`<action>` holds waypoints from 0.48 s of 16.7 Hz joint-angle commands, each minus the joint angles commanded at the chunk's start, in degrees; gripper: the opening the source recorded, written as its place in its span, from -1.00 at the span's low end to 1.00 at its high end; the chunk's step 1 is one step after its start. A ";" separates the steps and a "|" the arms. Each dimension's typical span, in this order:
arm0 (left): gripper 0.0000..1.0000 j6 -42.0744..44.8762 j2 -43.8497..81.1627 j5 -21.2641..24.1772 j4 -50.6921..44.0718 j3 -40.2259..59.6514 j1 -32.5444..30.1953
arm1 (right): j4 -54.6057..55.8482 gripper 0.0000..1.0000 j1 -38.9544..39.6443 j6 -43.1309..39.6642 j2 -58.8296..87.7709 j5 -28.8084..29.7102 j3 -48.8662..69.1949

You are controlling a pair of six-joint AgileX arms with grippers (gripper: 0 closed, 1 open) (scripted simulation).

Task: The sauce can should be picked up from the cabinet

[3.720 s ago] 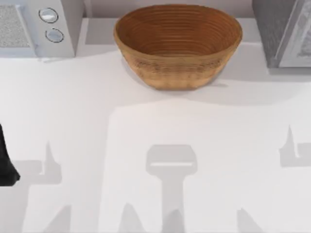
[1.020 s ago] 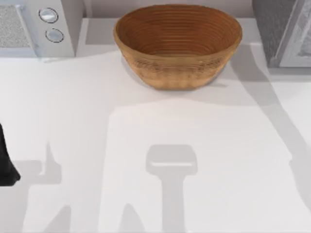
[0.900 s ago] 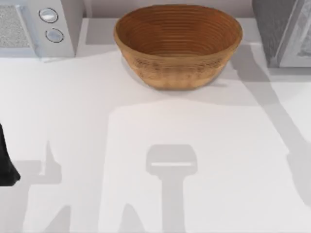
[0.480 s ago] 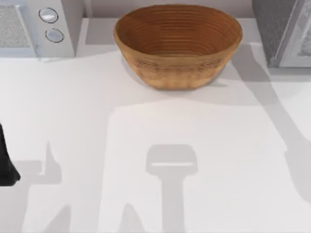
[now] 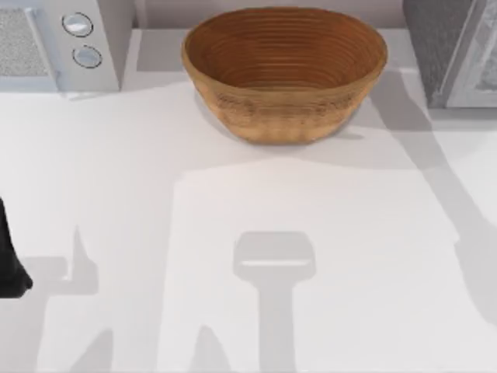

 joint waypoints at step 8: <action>1.00 0.00 0.00 0.00 0.00 0.00 0.00 | 0.00 -1.00 0.00 0.00 0.00 0.00 0.00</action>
